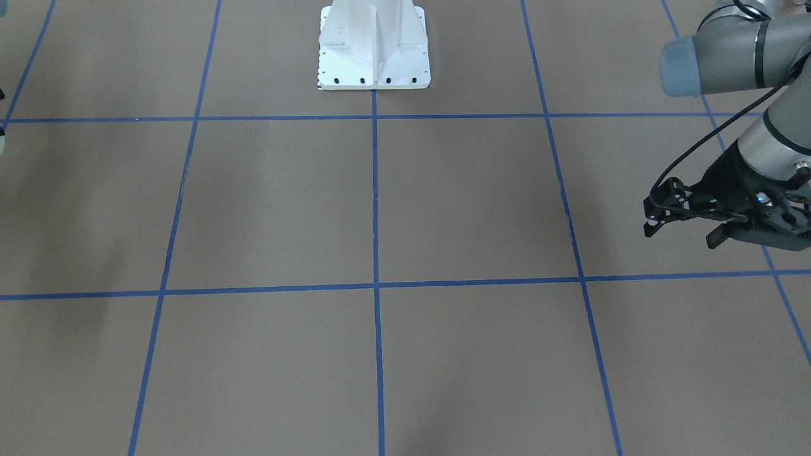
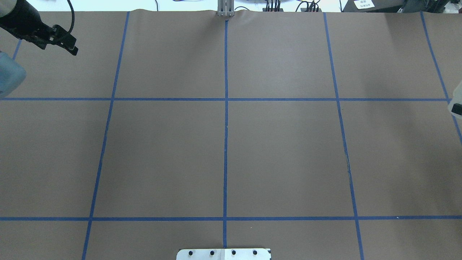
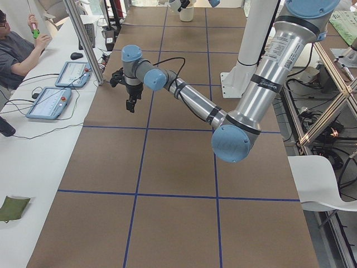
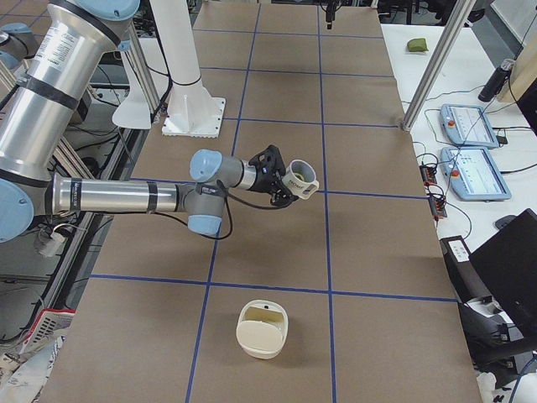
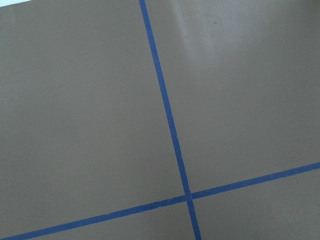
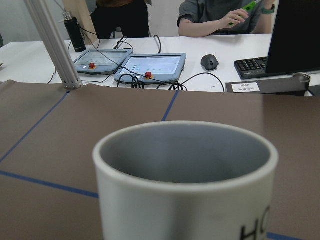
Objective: Left arm hands cup to right arm to dump lemon
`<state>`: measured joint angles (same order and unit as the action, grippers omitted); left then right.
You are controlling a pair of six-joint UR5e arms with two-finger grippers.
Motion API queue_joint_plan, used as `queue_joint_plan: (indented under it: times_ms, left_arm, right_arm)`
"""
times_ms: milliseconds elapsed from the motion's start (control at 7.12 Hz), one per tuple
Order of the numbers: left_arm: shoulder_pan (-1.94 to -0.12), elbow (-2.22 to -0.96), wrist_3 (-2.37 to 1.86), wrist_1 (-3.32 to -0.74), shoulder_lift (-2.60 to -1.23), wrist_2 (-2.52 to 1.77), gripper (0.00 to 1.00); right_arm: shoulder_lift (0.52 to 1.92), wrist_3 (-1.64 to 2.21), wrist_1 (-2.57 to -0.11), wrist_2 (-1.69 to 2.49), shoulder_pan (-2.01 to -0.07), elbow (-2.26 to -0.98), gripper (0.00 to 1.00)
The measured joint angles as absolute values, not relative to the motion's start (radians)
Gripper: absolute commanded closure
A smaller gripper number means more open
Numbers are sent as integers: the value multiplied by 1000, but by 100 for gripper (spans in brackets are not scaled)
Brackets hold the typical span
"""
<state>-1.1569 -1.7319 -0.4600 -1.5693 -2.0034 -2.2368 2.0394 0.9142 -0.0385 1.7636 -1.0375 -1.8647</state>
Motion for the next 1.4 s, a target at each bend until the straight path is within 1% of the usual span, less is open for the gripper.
queue_joint_plan:
  times_ms: [281, 562, 702, 1124, 1405]
  left_arm:
    - [-1155, -1738, -461, -1569, -2002, -2237, 0]
    - [-1154, -1739, -462, -1569, -2003, -2237, 0]
    - [-1154, -1739, -462, -1569, -2003, -2237, 0]
    - [-1153, -1740, -462, -1569, -2004, -2237, 0]
    - [-1152, -1740, -462, -1569, -2005, -2237, 0]
  right_arm:
    - [2053, 1136, 229, 1763, -1071, -1690, 71]
    - [2043, 1379, 432, 1761, -1100, -1553, 72]
    - [2038, 1475, 500, 1761, -1122, -1505, 72]
    - [2025, 1759, 575, 1765, -1200, -1438, 74]
    - [1983, 1938, 739, 1761, -1219, -1300, 74]
